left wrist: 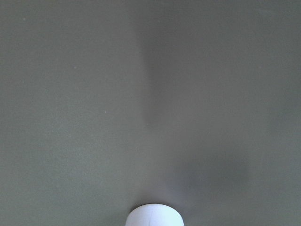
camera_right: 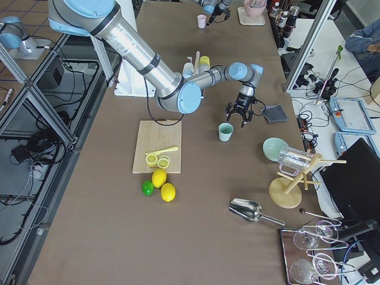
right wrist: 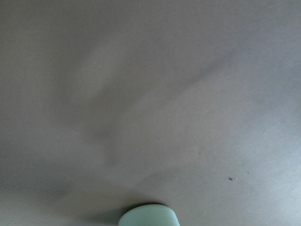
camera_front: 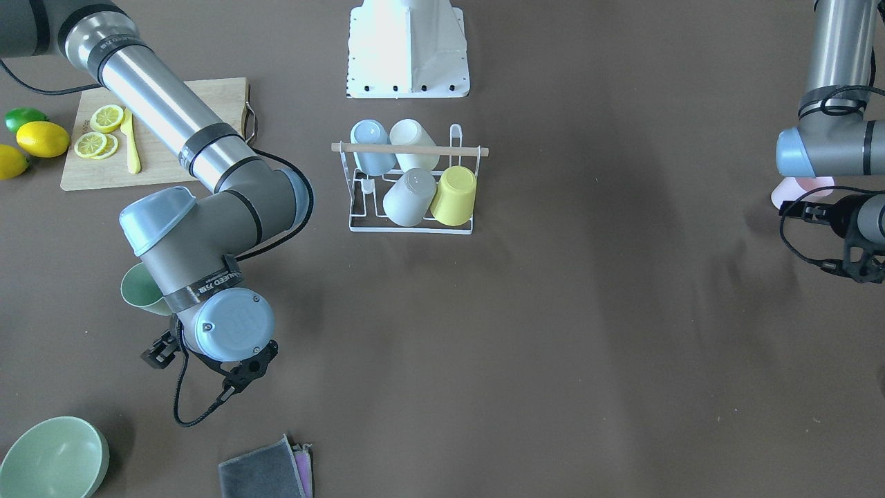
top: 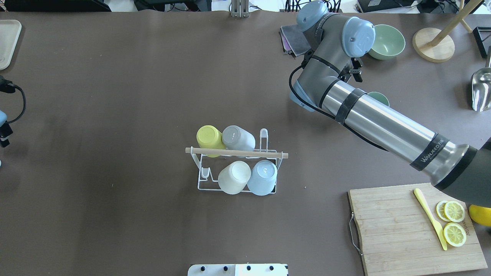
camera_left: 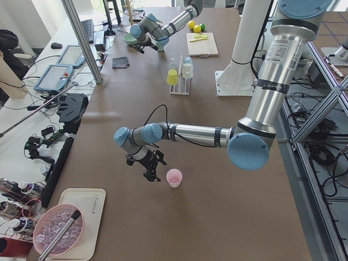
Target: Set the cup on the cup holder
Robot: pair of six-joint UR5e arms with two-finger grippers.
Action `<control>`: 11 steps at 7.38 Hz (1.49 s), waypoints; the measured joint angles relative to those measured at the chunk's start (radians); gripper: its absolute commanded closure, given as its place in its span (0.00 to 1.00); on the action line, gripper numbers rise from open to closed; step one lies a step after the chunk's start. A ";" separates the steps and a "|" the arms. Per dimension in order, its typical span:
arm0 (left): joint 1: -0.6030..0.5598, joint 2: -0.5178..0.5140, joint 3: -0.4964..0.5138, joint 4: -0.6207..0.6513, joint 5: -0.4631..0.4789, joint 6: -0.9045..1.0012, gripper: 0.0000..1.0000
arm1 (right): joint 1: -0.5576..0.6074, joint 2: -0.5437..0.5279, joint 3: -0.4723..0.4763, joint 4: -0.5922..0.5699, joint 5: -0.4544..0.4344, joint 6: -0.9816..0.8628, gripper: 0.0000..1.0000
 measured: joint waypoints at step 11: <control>0.123 -0.046 0.114 0.140 0.089 0.145 0.03 | -0.043 -0.095 0.044 -0.076 -0.054 -0.131 0.00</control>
